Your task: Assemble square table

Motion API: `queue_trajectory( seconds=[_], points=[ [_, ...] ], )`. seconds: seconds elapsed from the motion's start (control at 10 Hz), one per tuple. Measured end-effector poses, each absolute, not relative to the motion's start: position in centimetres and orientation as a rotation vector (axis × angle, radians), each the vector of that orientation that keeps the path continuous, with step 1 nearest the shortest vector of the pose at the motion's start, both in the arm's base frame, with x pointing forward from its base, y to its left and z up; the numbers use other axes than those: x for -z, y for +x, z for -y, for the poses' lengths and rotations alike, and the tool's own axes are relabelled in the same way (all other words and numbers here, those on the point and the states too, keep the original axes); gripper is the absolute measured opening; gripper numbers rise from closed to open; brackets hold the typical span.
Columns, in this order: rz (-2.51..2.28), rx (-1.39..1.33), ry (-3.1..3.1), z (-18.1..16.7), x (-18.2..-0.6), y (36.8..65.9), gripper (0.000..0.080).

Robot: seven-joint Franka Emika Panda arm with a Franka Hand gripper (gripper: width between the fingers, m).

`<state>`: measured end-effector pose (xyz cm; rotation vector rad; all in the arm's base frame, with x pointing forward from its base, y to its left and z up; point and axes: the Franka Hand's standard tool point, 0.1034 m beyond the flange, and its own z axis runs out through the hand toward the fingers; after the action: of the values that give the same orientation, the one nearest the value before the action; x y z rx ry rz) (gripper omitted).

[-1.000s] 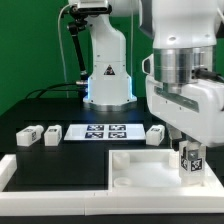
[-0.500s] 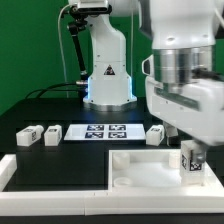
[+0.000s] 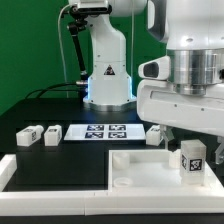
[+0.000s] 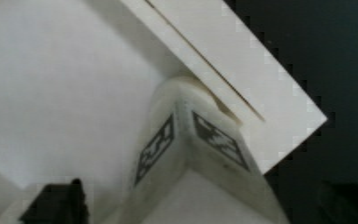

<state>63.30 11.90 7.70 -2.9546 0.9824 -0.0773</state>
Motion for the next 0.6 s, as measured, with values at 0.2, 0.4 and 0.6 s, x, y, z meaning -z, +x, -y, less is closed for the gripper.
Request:
queue_trajectory(
  seconds=[0.2,0.4,0.6],
  points=[
    [-0.542,0.101,-3.106,-12.68,-7.77,63.16,0.0648],
    [-0.363,0.106,-3.142,-12.68,-7.68,63.13,0.0648],
    [-0.382,0.105,-3.139,-12.70,-7.66,63.12,0.0519]
  ],
)
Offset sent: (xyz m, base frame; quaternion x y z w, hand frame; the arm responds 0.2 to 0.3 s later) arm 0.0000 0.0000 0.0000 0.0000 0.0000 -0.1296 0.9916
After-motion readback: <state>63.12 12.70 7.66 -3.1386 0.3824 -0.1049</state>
